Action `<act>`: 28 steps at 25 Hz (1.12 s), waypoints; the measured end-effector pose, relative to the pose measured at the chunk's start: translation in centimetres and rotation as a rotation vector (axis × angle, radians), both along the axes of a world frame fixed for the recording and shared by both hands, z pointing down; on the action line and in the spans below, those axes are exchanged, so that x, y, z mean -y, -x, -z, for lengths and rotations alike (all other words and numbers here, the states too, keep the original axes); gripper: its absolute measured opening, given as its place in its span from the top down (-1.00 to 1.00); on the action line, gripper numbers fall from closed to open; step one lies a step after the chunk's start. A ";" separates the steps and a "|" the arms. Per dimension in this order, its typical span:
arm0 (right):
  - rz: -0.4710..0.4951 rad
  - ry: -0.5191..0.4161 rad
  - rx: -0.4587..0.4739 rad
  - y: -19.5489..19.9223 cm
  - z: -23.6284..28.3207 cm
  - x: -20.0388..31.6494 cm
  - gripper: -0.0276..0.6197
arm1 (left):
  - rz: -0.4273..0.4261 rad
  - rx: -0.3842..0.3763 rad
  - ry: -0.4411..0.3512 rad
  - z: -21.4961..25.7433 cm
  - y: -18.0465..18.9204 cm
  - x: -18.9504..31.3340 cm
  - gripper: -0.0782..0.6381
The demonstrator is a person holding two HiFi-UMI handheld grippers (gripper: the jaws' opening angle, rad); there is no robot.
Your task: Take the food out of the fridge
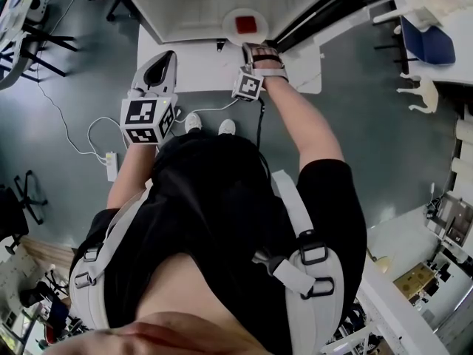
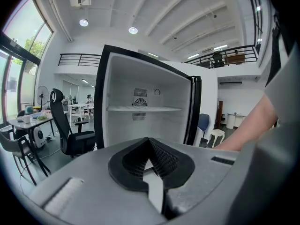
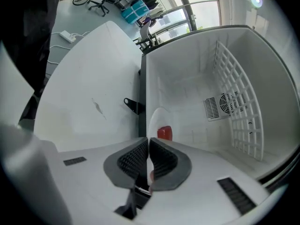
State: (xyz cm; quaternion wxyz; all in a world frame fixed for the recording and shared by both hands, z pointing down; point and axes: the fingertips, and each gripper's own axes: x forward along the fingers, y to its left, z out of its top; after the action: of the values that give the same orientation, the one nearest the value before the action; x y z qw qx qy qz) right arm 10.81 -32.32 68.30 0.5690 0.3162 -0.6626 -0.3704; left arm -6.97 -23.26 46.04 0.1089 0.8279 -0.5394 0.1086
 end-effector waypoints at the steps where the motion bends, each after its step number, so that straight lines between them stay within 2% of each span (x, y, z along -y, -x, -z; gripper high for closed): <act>1: -0.003 -0.024 0.000 -0.1 0.2 -0.1 0.85 | 0.000 0.002 -0.001 0.0 -0.1 -0.1 0.77; 5: -0.008 -0.144 -0.026 -0.2 1.7 0.3 0.87 | 0.001 0.010 -0.002 0.0 0.0 -0.2 0.78; 11: 0.026 -0.216 -0.057 -0.2 2.7 -0.1 0.87 | -0.010 0.016 0.000 -0.2 -0.6 -0.4 0.77; 28: 0.047 -0.301 0.004 0.3 6.4 -0.7 0.87 | -0.073 0.019 -0.002 -0.5 -3.0 0.6 0.78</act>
State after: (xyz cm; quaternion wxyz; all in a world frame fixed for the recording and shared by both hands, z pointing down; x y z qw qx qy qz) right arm 10.46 -31.58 61.89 0.5048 0.3832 -0.6080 -0.4782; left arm -3.92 -23.82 46.53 0.0992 0.8460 -0.5101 0.1197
